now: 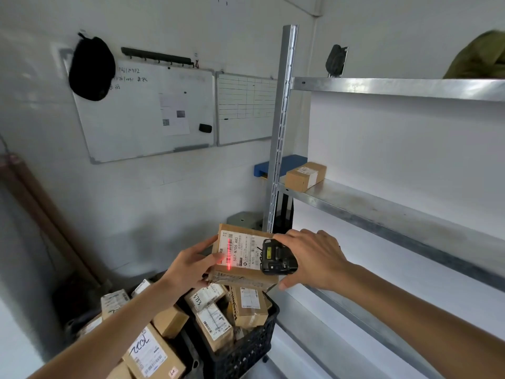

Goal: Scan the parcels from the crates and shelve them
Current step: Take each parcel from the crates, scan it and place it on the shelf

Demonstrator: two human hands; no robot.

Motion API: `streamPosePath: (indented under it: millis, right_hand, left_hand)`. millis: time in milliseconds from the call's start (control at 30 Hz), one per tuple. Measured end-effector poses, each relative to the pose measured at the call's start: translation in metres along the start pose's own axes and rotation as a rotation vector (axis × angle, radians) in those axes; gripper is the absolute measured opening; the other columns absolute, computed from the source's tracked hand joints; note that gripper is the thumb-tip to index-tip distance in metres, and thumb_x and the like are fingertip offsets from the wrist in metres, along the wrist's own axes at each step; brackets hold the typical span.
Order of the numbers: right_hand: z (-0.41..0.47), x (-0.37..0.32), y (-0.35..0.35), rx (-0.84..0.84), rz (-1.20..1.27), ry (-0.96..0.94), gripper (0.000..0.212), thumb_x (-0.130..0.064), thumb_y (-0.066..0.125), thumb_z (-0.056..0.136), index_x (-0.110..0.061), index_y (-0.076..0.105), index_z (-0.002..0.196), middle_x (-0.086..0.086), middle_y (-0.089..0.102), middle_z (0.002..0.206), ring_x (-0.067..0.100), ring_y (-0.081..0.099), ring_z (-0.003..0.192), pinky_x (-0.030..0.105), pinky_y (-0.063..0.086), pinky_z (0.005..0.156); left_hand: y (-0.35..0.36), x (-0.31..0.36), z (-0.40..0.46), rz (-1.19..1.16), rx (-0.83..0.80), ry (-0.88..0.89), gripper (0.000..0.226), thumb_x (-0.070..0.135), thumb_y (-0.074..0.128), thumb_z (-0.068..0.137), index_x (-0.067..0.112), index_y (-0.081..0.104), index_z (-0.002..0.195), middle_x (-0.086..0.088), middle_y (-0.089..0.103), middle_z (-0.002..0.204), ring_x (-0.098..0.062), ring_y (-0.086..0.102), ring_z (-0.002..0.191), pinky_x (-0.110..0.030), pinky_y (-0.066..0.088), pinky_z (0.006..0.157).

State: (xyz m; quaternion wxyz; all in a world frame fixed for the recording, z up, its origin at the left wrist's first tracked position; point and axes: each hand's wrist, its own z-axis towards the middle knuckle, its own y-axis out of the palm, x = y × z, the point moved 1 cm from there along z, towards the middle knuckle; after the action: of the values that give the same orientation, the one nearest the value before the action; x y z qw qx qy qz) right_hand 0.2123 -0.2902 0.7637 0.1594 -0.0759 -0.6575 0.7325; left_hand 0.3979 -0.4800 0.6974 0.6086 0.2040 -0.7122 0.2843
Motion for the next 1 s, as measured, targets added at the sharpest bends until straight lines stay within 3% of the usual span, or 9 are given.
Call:
streamPosePath:
  millis: [100,267,367,567,833,1000]
  right_hand:
    - [0.002,-0.007,-0.004,0.002,-0.016,0.005,0.093,-0.074,0.078,0.07,-0.036,0.042,0.147,-0.009,0.06,0.128,0.017,0.058,0.114,0.034,0.038,0.085]
    - [0.003,-0.013,-0.011,0.004,-0.024,0.021,0.093,-0.073,0.077,0.071,-0.035,0.041,0.148,-0.01,0.059,0.13,0.016,0.058,0.115,0.034,0.04,0.089]
    - [0.003,-0.015,-0.013,0.01,-0.017,0.034,0.093,-0.072,0.078,0.071,-0.036,0.041,0.149,-0.01,0.059,0.132,0.017,0.057,0.117,0.035,0.041,0.091]
    - [0.007,-0.016,-0.017,0.014,0.006,0.067,0.094,-0.074,0.078,0.07,-0.036,0.042,0.148,-0.01,0.061,0.131,0.017,0.058,0.118,0.037,0.044,0.095]
    - [0.015,-0.015,-0.023,0.01,-0.024,0.091,0.096,-0.076,0.077,0.069,-0.035,0.042,0.148,-0.01,0.061,0.129,0.016,0.058,0.116,0.036,0.044,0.094]
    - [0.019,-0.012,-0.022,-0.007,0.005,0.151,0.106,-0.077,0.08,0.064,-0.031,0.04,0.15,-0.009,0.06,0.132,0.017,0.059,0.116,0.033,0.047,0.086]
  left_hand:
    - [-0.005,0.002,-0.002,0.026,-0.009,0.016,0.048,0.029,0.065,0.097,0.054,0.044,0.132,-0.011,0.076,0.102,-0.025,0.071,0.097,-0.028,0.059,0.07]
    - [-0.012,0.003,0.0,0.031,-0.031,0.027,0.051,0.031,0.066,0.096,0.051,0.046,0.139,-0.009,0.076,0.106,-0.028,0.071,0.104,-0.035,0.062,0.076]
    - [-0.015,0.004,0.001,0.022,-0.03,0.033,0.049,0.03,0.068,0.095,0.053,0.05,0.134,-0.021,0.072,0.108,-0.04,0.067,0.107,-0.043,0.063,0.08]
    - [-0.016,0.011,0.008,-0.005,-0.056,0.066,0.054,0.025,0.067,0.095,0.044,0.046,0.141,0.005,0.079,0.103,-0.014,0.076,0.092,-0.032,0.063,0.071]
    - [-0.019,0.014,0.024,0.012,-0.078,0.054,0.054,0.023,0.066,0.097,0.043,0.047,0.143,0.002,0.079,0.102,-0.022,0.074,0.098,-0.025,0.06,0.065]
    - [-0.022,0.017,0.037,-0.007,-0.075,0.046,0.06,0.021,0.068,0.095,0.046,0.044,0.145,0.001,0.078,0.107,-0.026,0.071,0.107,-0.039,0.061,0.083]
